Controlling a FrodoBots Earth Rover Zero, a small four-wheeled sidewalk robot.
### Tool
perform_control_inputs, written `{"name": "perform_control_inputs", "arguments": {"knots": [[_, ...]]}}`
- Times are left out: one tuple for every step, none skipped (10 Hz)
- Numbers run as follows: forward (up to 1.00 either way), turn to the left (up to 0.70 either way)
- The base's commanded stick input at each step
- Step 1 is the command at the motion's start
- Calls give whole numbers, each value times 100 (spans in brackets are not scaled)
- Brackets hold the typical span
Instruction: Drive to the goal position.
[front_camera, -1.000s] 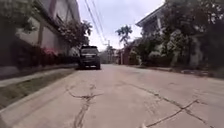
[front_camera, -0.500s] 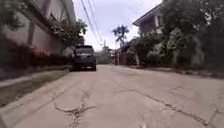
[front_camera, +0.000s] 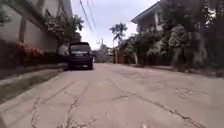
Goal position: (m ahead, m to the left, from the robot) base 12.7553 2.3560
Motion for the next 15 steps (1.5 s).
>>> {"name": "perform_control_inputs", "arguments": {"knots": [[100, 0], [100, 0], [100, 31], [100, 38], [100, 32], [100, 14], [100, 0], [100, 0], [100, 0], [100, 0], [100, 0], [100, 0], [100, 0], [100, 0], [100, 0]]}}
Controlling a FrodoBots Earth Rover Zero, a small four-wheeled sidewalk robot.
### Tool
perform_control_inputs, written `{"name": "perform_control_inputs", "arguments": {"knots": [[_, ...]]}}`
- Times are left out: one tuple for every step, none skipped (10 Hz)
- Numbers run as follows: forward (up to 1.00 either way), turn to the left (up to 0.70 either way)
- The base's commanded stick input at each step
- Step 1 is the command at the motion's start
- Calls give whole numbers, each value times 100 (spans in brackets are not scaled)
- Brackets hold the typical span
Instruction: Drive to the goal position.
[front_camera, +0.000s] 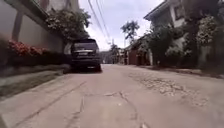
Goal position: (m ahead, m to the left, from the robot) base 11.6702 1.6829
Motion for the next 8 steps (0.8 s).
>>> {"name": "perform_control_inputs", "arguments": {"knots": [[100, 0], [100, 0], [100, 0], [100, 0], [100, 0], [100, 0], [100, 0], [100, -2]]}}
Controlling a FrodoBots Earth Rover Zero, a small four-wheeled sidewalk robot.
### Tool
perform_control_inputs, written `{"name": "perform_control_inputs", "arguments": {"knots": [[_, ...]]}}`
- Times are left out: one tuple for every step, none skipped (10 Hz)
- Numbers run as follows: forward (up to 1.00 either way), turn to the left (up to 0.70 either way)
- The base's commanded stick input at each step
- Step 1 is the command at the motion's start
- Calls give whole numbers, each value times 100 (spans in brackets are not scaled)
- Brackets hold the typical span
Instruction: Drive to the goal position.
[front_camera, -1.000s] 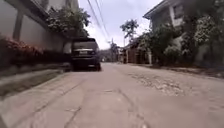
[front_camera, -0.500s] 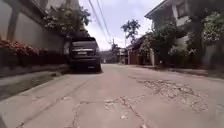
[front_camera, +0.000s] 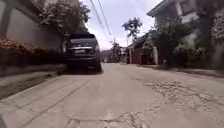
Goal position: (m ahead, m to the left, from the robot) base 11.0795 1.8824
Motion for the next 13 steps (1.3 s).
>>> {"name": "perform_control_inputs", "arguments": {"knots": [[100, -18], [100, -37], [100, -28], [100, -15], [100, 0], [100, 0], [100, 0], [100, 0], [100, 0], [100, 0], [100, 0], [100, 0], [100, 0]]}}
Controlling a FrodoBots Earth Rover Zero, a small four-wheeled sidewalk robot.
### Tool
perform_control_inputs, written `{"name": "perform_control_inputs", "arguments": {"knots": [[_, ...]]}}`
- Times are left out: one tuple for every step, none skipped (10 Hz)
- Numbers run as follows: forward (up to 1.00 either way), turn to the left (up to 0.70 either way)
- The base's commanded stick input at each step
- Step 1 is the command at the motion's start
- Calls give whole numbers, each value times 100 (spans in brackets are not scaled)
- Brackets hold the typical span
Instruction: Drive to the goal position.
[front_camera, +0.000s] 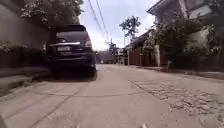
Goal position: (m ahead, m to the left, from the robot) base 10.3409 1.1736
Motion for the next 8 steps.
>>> {"name": "perform_control_inputs", "arguments": {"knots": [[100, 0], [100, 0], [100, 0], [100, 0], [100, 0], [100, 0], [100, 0], [100, 0]]}}
